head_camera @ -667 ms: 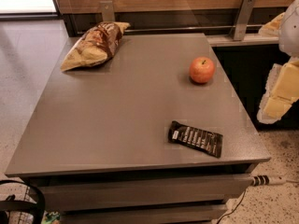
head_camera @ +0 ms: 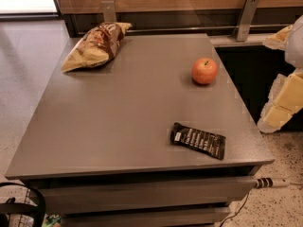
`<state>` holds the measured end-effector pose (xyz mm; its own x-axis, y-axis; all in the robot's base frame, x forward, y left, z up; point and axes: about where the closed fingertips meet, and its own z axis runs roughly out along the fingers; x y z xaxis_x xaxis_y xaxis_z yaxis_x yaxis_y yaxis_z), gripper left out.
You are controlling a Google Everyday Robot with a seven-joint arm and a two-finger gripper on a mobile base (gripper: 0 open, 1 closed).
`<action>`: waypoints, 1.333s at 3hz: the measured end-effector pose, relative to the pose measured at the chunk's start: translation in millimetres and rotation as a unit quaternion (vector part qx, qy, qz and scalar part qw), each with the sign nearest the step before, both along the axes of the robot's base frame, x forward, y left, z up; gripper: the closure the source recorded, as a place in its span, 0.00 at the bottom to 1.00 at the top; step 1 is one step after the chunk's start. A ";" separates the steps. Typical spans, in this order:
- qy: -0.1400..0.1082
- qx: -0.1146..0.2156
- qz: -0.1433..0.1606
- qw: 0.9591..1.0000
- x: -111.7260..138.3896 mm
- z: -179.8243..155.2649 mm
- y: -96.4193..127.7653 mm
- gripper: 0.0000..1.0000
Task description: Move rxbar chocolate near brown chip bag
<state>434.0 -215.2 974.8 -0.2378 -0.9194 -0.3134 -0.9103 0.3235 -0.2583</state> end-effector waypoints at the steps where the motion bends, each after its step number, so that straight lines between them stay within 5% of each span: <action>1: -0.001 0.062 -0.005 0.998 -10.4 -31.3 -2.6 0.00; 2: -0.011 0.181 -0.016 0.983 -17.1 -78.6 9.6 0.00; 4: -0.017 0.306 -0.022 0.952 -15.9 -114.9 47.2 0.00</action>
Offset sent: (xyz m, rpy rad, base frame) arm -0.0209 0.0353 -0.0957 0.6595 -0.0298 -0.0256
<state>418.1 -168.0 859.9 -0.2518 -0.5513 -0.7954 -0.8869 0.4603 -0.0382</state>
